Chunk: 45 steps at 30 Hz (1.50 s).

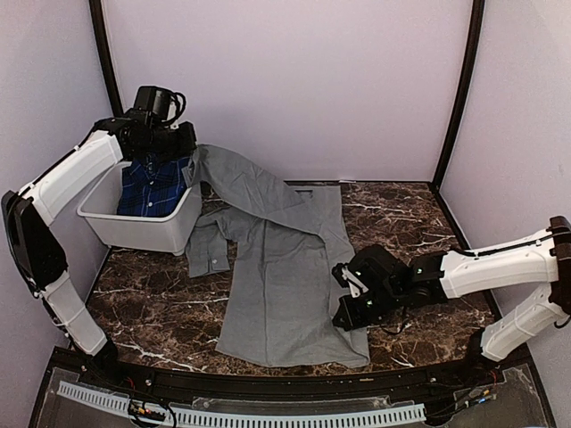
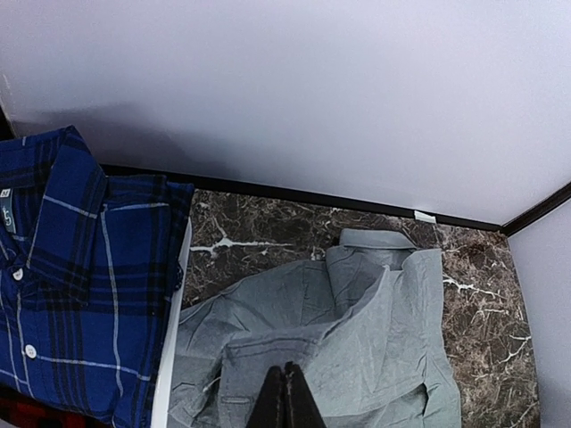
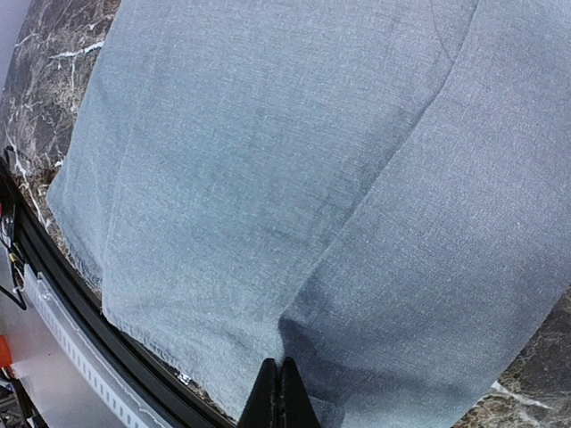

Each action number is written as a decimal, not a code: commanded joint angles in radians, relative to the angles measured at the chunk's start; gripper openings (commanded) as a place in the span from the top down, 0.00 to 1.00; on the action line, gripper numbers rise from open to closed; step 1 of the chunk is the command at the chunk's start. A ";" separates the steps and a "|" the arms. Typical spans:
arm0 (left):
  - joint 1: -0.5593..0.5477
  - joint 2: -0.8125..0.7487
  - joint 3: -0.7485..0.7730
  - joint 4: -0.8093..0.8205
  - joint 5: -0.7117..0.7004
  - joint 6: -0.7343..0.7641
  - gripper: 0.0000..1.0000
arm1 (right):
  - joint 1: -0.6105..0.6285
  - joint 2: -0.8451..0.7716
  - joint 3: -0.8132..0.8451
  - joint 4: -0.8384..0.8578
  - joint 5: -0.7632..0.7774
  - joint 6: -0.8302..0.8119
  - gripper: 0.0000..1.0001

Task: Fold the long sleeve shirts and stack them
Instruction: Fold the flattened shirt at the center of the board.

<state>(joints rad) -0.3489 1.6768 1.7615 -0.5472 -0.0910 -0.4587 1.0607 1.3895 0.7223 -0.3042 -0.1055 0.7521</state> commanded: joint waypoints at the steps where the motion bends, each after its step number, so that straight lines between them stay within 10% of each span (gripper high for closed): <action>1: 0.004 -0.018 -0.030 0.021 -0.002 0.010 1.00 | 0.007 0.007 0.026 0.023 -0.033 -0.015 1.00; 17: 0.002 -0.033 -0.096 0.028 -0.010 -0.001 1.00 | 0.015 0.078 -0.063 0.158 -0.120 -0.006 0.99; 28: -0.011 -0.163 -0.261 0.073 -0.050 -0.033 1.00 | -0.055 -0.007 0.087 0.077 -0.022 -0.072 0.61; 45: -0.086 -0.258 -0.363 0.036 -0.153 -0.081 1.00 | -0.556 0.356 0.485 0.241 -0.037 -0.172 0.83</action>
<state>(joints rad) -0.4152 1.4864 1.4113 -0.4828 -0.1799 -0.5205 0.5560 1.6470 1.1168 -0.1158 -0.1059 0.6193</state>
